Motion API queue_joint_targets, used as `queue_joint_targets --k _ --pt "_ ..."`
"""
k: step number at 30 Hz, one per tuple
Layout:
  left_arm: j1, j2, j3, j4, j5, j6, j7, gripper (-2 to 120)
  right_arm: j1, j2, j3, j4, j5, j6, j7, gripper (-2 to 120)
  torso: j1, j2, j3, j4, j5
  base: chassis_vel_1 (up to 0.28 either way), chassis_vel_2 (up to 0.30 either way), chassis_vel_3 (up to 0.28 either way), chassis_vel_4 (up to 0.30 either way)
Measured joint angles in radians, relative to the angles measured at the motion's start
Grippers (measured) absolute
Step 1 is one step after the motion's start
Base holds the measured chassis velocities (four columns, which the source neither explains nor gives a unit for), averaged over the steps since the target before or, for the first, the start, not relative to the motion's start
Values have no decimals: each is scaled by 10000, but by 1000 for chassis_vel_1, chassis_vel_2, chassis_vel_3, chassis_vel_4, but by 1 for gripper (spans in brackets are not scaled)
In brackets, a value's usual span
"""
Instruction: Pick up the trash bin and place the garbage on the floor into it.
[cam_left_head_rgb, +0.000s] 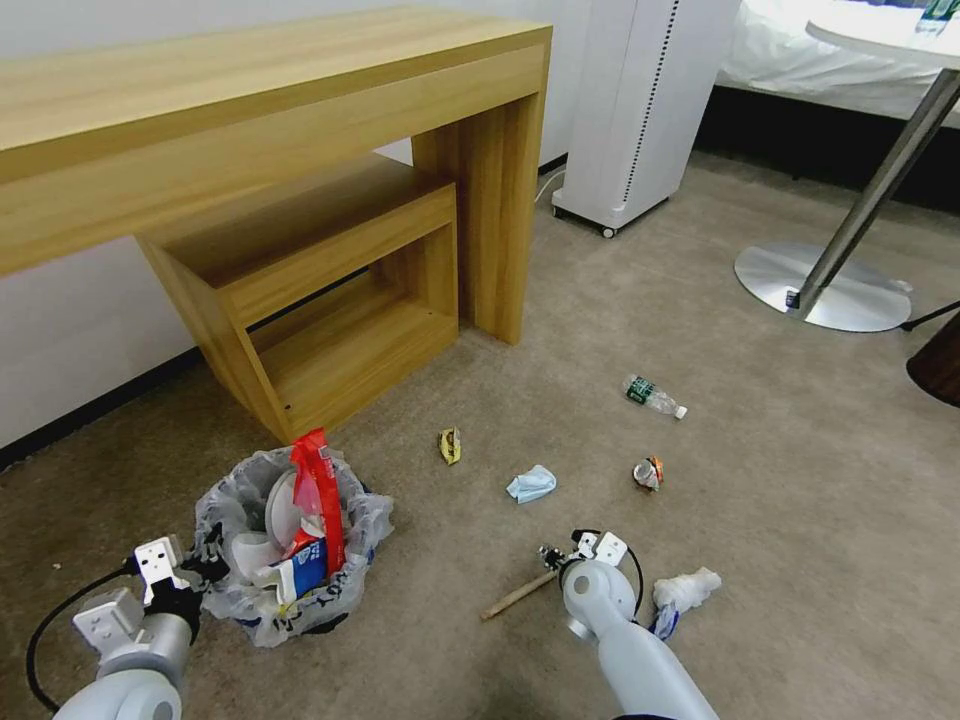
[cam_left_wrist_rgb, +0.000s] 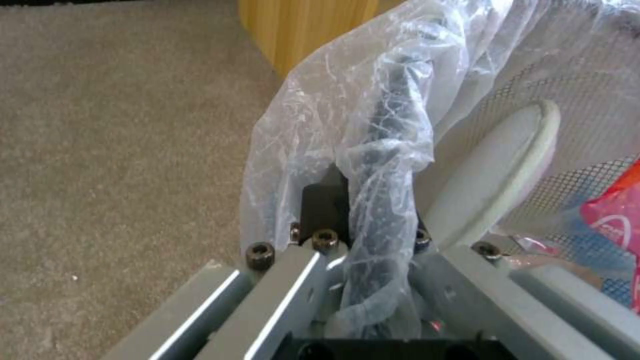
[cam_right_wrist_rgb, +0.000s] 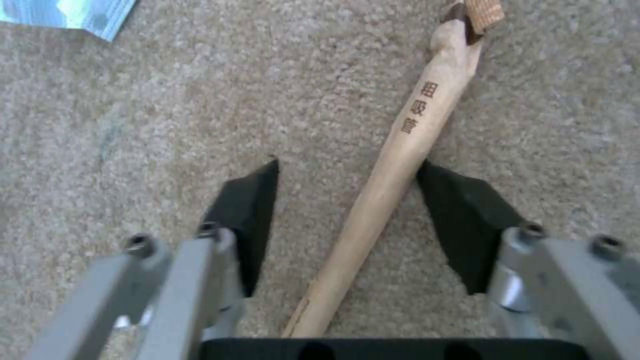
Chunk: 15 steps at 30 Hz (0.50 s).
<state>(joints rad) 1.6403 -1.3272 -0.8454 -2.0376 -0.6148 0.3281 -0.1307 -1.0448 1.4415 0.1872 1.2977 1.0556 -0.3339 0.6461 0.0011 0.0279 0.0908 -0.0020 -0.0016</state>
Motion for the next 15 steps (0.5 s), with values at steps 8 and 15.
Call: queue_joint_targets --k 8,15 --pt "29 -35 0 -36 15 -34 1 1 -21 -63 -52 -16 -129 23 -79 36 0 0 0 1 3 0 0 0 0" --pt "36 -35 0 -58 19 -57 3 1 -36 -107 -93 -92 -278 37 -190 22 0 0 0 4 6 0 0 0 0"
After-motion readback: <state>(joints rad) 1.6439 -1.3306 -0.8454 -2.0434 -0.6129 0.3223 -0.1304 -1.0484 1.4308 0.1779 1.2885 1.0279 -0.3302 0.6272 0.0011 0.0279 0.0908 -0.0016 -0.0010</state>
